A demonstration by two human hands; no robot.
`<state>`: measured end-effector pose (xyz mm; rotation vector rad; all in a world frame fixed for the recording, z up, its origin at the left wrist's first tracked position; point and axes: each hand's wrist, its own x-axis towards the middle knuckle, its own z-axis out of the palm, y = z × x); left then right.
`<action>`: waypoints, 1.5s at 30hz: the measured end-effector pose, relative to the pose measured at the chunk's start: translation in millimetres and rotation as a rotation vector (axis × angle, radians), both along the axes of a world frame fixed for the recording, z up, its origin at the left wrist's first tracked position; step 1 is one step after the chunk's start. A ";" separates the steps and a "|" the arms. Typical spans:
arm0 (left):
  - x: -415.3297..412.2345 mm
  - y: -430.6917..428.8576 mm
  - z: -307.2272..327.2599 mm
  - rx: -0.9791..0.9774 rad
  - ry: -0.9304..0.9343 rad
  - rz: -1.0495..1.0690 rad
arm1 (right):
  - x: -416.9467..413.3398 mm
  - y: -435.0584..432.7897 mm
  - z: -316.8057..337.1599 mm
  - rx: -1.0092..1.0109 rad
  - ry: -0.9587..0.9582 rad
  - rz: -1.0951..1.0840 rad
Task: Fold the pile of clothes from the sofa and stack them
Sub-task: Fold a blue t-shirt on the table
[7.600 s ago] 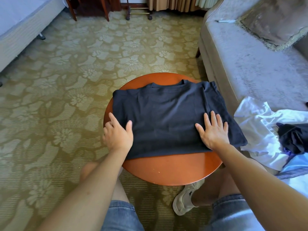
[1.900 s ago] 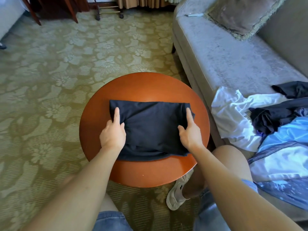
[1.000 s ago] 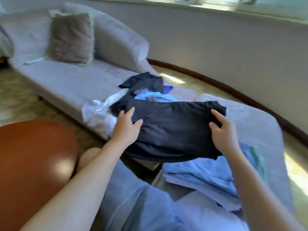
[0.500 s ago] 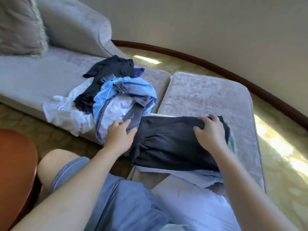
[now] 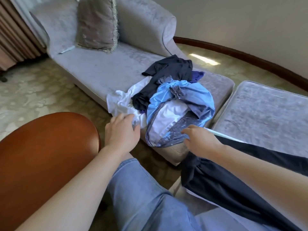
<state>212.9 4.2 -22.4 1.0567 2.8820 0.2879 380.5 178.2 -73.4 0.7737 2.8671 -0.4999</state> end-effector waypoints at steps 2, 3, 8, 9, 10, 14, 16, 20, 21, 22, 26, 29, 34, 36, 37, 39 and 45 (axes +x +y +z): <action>-11.1 5.4 -5.2 -0.008 -0.021 0.006 | -21.4 3.5 -4.8 -0.055 -0.010 -0.046; -17.5 7.5 -8.8 -0.009 -0.035 0.013 | -34.0 7.4 -7.0 -0.073 -0.016 -0.068; -54.2 9.8 -29.0 -0.030 -0.101 0.086 | -98.5 36.0 -21.9 -0.081 -0.180 -0.083; -61.4 9.2 -33.6 -0.047 -0.115 0.097 | -110.1 39.5 -26.2 -0.060 -0.233 -0.055; -68.2 8.8 -38.4 -0.060 -0.131 0.102 | -121.3 43.6 -32.1 -0.026 -0.270 -0.023; -88.8 14.9 -58.8 -0.038 -0.249 0.107 | -163.8 62.5 -53.9 0.017 -0.243 -0.057; -95.6 25.8 -69.4 -0.019 -0.315 0.103 | -178.3 73.8 -60.0 0.063 -0.259 -0.040; -101.3 45.4 -89.7 -0.025 -0.394 0.067 | -202.8 92.3 -79.3 0.140 -0.366 0.049; -102.4 47.9 -93.1 -0.032 -0.407 0.060 | -208.5 96.3 -85.4 0.130 -0.373 0.062; -104.2 49.1 -96.3 -0.028 -0.410 0.052 | -213.9 100.1 -90.1 0.106 -0.364 0.043; -115.6 49.0 -98.5 0.006 -0.430 0.041 | -223.2 117.7 -98.0 0.202 -0.316 -0.104; -118.2 57.0 -98.4 0.020 -0.451 0.030 | -217.9 117.7 -93.7 0.151 -0.175 -0.174; -96.9 90.1 -94.1 0.191 -0.501 -0.143 | -176.6 71.9 -57.6 -0.082 0.334 -0.113; -83.3 102.3 -87.3 0.256 -0.563 -0.213 | -152.9 46.7 -37.7 -0.102 0.492 -0.048; -76.1 103.5 -79.9 0.247 -0.577 -0.217 | -143.4 36.6 -28.3 -0.109 0.543 -0.018; -66.8 101.2 -66.3 0.266 -0.569 -0.240 | -128.3 31.0 -17.4 -0.110 0.581 0.000; -75.7 69.2 -9.7 0.372 -0.769 -0.221 | -111.7 52.4 -11.7 0.003 0.399 -0.010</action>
